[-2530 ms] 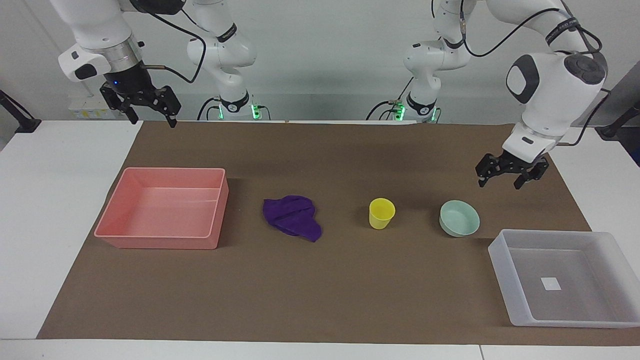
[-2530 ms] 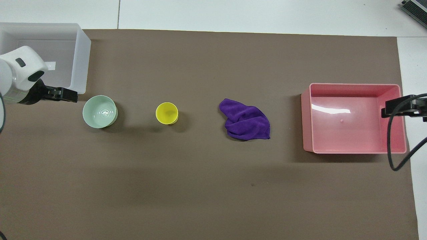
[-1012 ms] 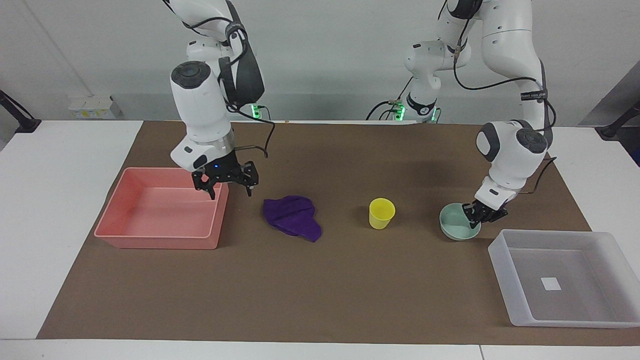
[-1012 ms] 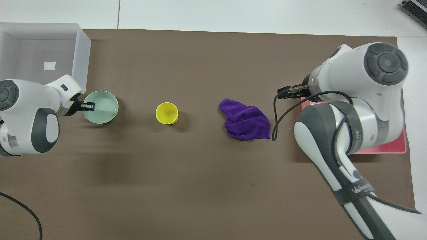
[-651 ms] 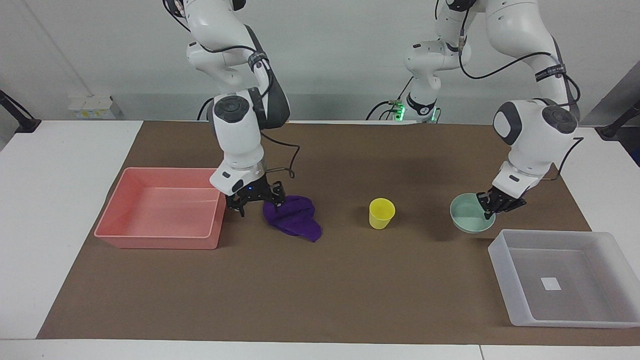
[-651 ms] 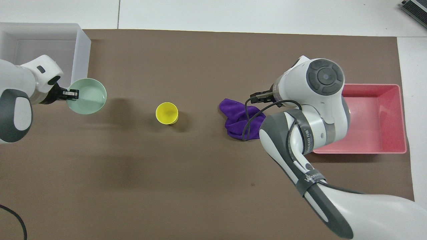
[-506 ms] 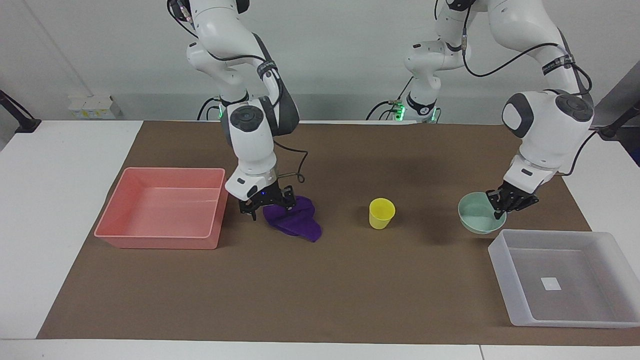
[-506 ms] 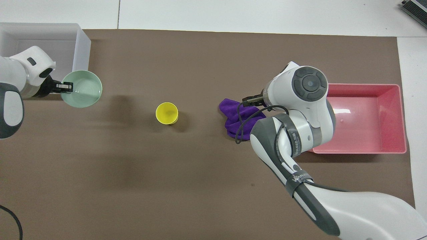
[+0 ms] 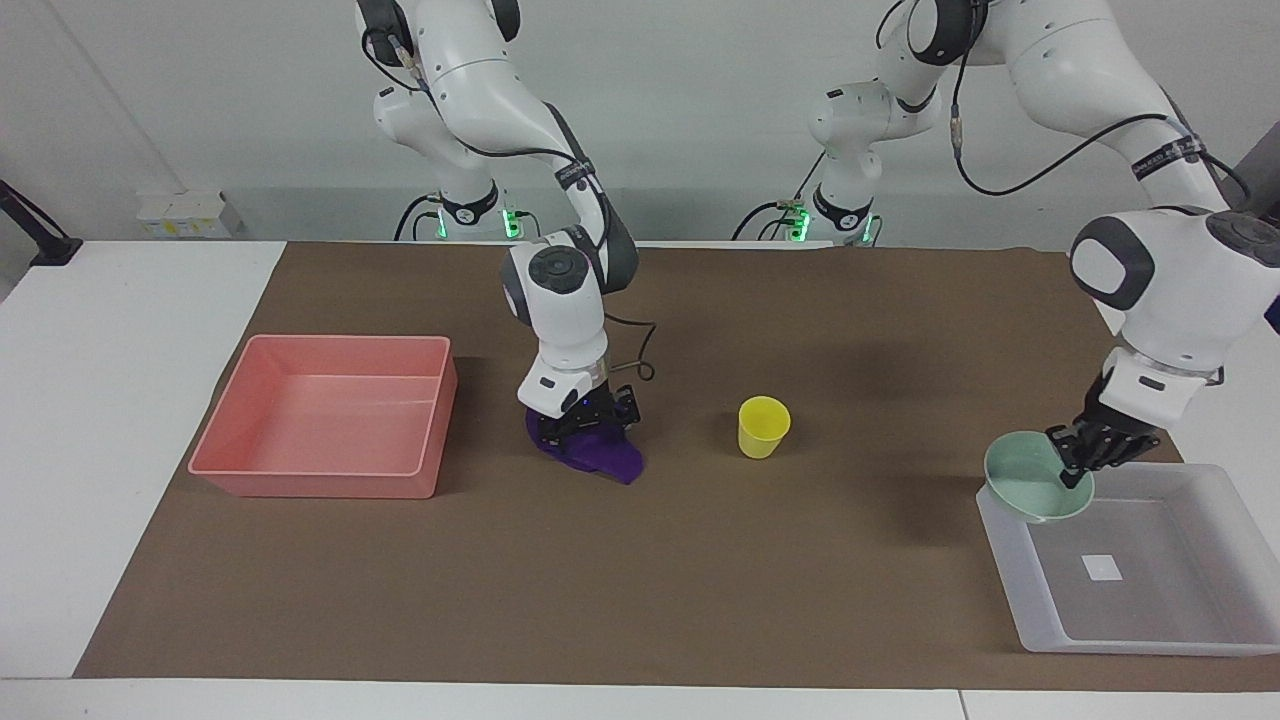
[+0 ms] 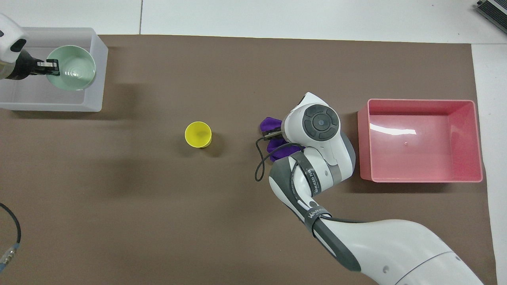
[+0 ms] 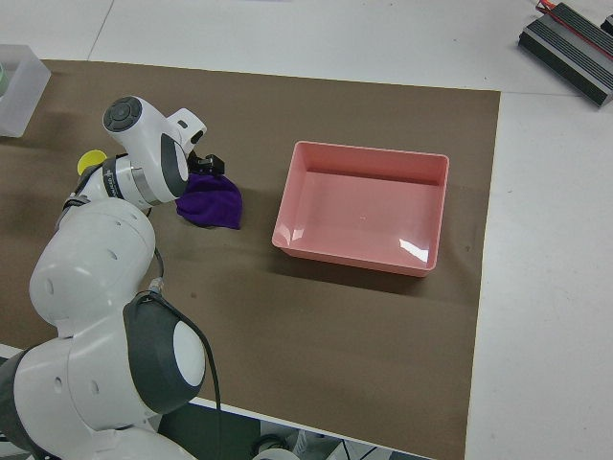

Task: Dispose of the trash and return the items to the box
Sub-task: 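Place the green bowl in the clear bin while the right gripper grasps the cloth, then carry the purple cloth into the pink tray with the right gripper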

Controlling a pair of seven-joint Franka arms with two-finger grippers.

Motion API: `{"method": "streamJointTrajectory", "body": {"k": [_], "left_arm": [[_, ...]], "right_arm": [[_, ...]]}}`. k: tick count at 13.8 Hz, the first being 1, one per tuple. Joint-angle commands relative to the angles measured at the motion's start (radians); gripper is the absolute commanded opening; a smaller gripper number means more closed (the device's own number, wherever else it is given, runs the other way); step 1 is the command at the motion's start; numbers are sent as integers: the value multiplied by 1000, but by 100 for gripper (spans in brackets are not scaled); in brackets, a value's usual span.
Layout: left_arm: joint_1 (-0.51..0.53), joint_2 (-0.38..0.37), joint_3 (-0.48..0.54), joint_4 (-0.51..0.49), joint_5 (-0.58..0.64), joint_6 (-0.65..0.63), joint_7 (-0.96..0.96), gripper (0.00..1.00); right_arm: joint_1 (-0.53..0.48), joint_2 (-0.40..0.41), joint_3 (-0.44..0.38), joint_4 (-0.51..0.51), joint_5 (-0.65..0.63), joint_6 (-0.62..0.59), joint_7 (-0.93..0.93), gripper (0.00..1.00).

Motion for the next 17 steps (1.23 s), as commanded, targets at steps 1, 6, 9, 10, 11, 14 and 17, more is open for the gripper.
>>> {"method": "streamJointTrajectory", "body": {"k": [1,6,9,10,11,14,17], "left_arm": [[14,203,-1,277,24,-43,-4,0],[59,360,1,419,26,9,-2,0],[70,365,2,417,26,18,-2,0],[73,365,2,416,26,20,-2,0],[91,357,-4,411,29,21,-2,0],[113,349,-5,339,48,85,-5,0],[123,351,-5,289,64,130,-5,0]], "right_arm": [[6,-22,3,-63,15,28,-2,100],[12,-27,3,-75,15,27,1,2],[15,-50,3,-69,15,-2,104,0],[13,-74,3,-67,15,-27,107,0],[9,-96,3,-63,13,-62,112,0],[0,-176,2,-58,16,-143,144,0],[-17,-237,-6,-32,16,-203,179,0]]}}
